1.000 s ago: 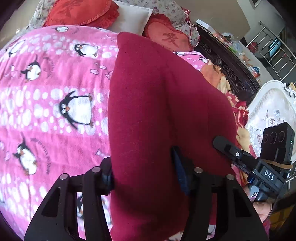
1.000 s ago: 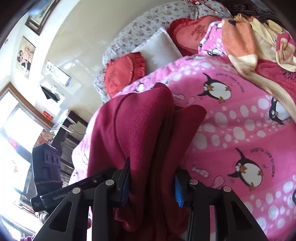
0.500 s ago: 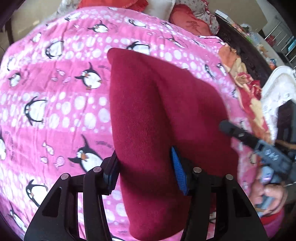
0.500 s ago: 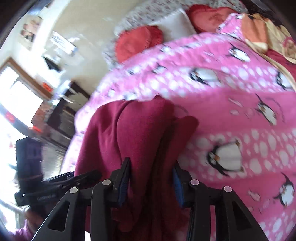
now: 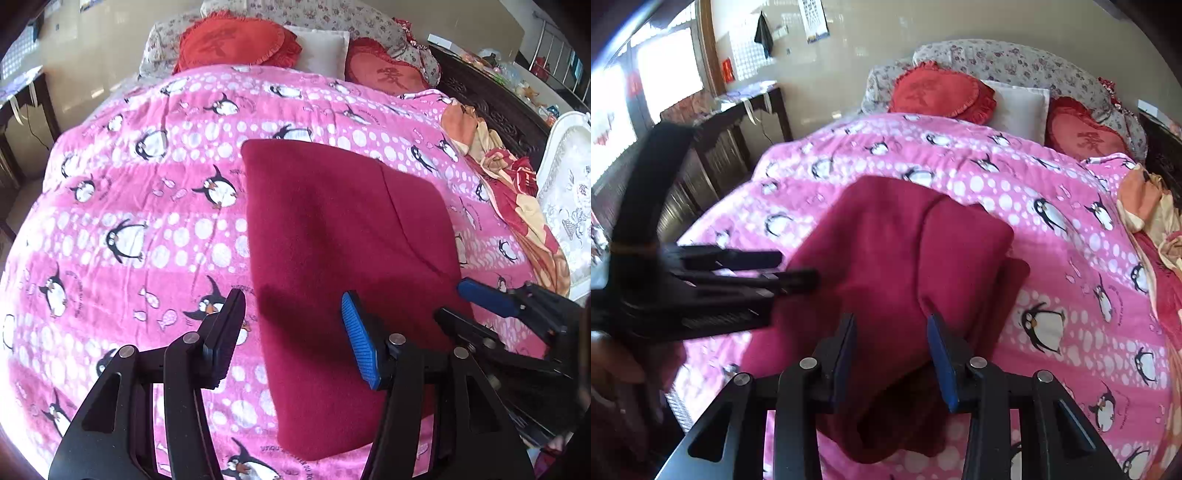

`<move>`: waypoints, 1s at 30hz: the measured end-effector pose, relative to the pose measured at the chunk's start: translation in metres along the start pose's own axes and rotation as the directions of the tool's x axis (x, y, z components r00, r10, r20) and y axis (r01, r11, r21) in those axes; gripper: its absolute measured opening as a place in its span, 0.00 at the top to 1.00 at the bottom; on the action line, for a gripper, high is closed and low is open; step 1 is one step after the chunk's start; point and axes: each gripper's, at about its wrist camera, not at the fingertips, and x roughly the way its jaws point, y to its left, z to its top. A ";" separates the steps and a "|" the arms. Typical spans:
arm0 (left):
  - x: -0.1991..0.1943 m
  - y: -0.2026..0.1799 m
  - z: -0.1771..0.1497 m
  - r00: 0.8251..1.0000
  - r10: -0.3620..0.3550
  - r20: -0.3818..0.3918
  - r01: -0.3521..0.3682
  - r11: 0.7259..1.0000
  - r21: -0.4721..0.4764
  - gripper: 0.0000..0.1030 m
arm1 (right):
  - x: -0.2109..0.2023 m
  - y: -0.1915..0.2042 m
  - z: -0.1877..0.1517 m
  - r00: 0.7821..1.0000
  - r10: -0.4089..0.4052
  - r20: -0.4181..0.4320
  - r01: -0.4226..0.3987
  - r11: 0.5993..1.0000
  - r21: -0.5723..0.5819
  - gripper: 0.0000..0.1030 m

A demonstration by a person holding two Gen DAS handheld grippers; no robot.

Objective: Fold small clothes

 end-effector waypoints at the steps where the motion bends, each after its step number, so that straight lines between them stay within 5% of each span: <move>1: -0.002 0.000 -0.001 1.000 0.010 0.011 -0.010 1.000 0.002 0.47 | 0.007 -0.007 -0.007 0.999 -0.038 -0.017 0.038 0.999 0.000 0.66; 2: -0.005 0.000 -0.002 1.000 0.018 0.020 -0.018 1.000 0.003 0.47 | 0.016 -0.019 -0.013 0.996 -0.084 -0.043 0.084 0.996 0.012 0.67; 6: -0.012 -0.001 -0.005 0.998 0.044 0.046 -0.045 0.999 0.009 0.47 | 0.018 -0.050 -0.024 0.999 0.024 -0.046 -0.015 0.985 0.174 0.66; 11: -0.021 0.002 -0.008 0.995 0.062 0.078 -0.061 0.998 -0.013 0.47 | -0.010 -0.033 -0.019 1.000 0.005 -0.019 -0.002 0.991 0.131 0.66; 15: -0.029 0.000 -0.010 0.991 0.078 0.106 -0.077 0.997 -0.008 0.47 | -0.039 -0.022 -0.009 0.998 -0.009 0.063 0.000 0.990 0.138 0.52; 18: -0.036 -0.001 -0.010 0.989 0.083 0.126 -0.082 0.997 -0.015 0.47 | -0.052 -0.018 -0.003 0.994 -0.035 0.105 0.019 0.989 0.149 0.51; 28: -0.052 -0.006 -0.017 0.983 0.092 0.161 -0.089 0.996 -0.025 0.47 | -0.065 -0.005 -0.006 0.987 -0.096 0.131 0.068 0.976 0.207 0.49; 30: -0.054 -0.007 -0.018 0.982 0.094 0.165 -0.092 0.996 -0.022 0.47 | -0.065 -0.001 -0.005 0.986 -0.101 0.134 0.072 0.976 0.206 0.41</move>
